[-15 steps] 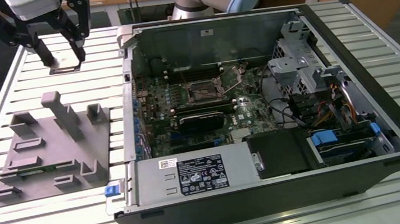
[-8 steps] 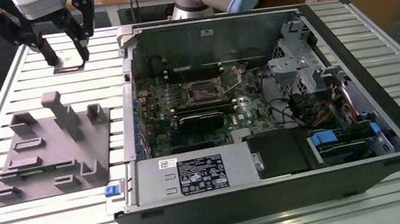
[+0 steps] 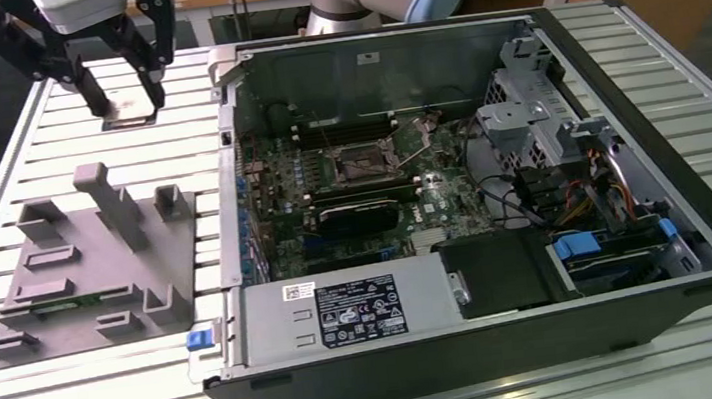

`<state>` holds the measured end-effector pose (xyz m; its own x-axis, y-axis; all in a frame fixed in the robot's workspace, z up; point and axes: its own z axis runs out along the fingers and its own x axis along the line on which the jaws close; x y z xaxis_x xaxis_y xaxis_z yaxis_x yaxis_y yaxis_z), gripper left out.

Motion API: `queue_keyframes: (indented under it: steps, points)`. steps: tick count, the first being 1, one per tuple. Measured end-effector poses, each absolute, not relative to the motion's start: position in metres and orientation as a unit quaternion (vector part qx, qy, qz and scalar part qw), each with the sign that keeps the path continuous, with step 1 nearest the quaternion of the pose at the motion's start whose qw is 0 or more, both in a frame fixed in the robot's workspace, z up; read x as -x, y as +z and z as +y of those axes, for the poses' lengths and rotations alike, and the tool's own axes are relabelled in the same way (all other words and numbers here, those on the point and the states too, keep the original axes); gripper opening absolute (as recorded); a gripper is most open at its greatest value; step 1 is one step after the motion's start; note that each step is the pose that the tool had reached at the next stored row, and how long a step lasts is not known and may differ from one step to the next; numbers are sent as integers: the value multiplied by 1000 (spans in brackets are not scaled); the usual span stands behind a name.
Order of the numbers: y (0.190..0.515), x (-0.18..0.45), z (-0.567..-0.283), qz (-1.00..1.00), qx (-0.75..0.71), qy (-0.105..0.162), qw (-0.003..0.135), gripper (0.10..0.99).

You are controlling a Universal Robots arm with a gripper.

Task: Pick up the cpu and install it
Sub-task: 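Pick up the cpu and move it towards the insertion slot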

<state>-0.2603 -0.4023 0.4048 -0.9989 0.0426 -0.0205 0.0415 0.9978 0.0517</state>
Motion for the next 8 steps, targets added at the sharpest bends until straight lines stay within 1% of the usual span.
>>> queue_keyframes:
  steps: [8]
  points:
    - [405, 255, -402, 999, -21, 26, 11, 529]
